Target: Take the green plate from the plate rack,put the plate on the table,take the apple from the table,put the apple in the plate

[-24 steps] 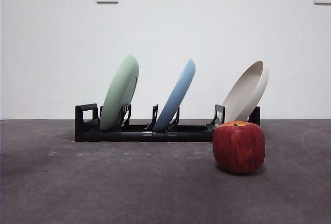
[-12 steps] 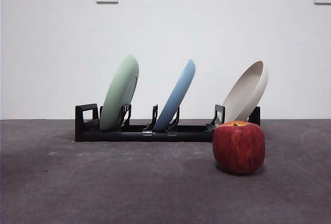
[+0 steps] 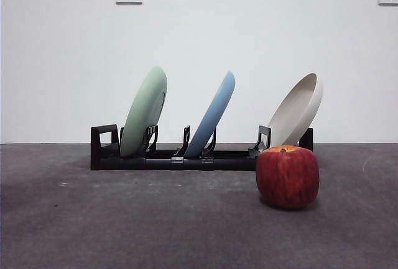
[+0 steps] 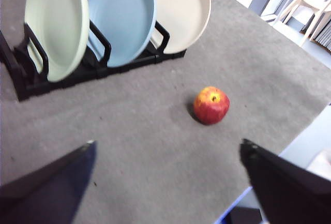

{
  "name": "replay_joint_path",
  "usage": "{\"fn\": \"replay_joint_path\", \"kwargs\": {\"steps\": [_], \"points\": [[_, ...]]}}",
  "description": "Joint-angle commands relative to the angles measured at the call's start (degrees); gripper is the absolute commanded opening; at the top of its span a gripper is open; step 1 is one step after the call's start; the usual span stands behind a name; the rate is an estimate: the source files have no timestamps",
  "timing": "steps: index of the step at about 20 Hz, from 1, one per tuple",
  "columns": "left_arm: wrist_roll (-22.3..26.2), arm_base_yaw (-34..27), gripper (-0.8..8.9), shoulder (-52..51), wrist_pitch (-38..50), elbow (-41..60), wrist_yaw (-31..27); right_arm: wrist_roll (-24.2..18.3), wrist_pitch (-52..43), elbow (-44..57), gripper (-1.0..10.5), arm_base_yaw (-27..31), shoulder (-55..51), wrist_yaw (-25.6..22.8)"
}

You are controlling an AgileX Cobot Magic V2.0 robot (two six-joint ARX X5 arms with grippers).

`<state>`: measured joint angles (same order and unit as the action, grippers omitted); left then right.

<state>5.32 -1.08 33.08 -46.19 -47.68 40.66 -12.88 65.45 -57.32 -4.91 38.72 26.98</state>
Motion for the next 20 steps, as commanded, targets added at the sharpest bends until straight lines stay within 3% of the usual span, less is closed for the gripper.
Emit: {"fn": "replay_joint_path", "kwargs": {"steps": [1,5,12,20], "points": [[-1.9,0.4,5.55,2.3,5.4,-0.8,0.0,0.4,-0.5,-0.1,6.6,-0.2,0.0,0.0],[-5.3,3.9,5.55,11.3,14.9,-3.9,-0.4,0.4,-0.5,-0.1,6.6,-0.2,0.0,0.0],[-4.7,15.0,5.54,37.8,25.3,-19.9,-12.0,0.4,-0.5,-0.1,6.6,-0.2,0.1,0.0],[-3.4,18.2,5.54,68.5,27.3,-39.9,-18.2,0.4,-0.4,-0.1,6.6,-0.2,1.2,0.0]]}}
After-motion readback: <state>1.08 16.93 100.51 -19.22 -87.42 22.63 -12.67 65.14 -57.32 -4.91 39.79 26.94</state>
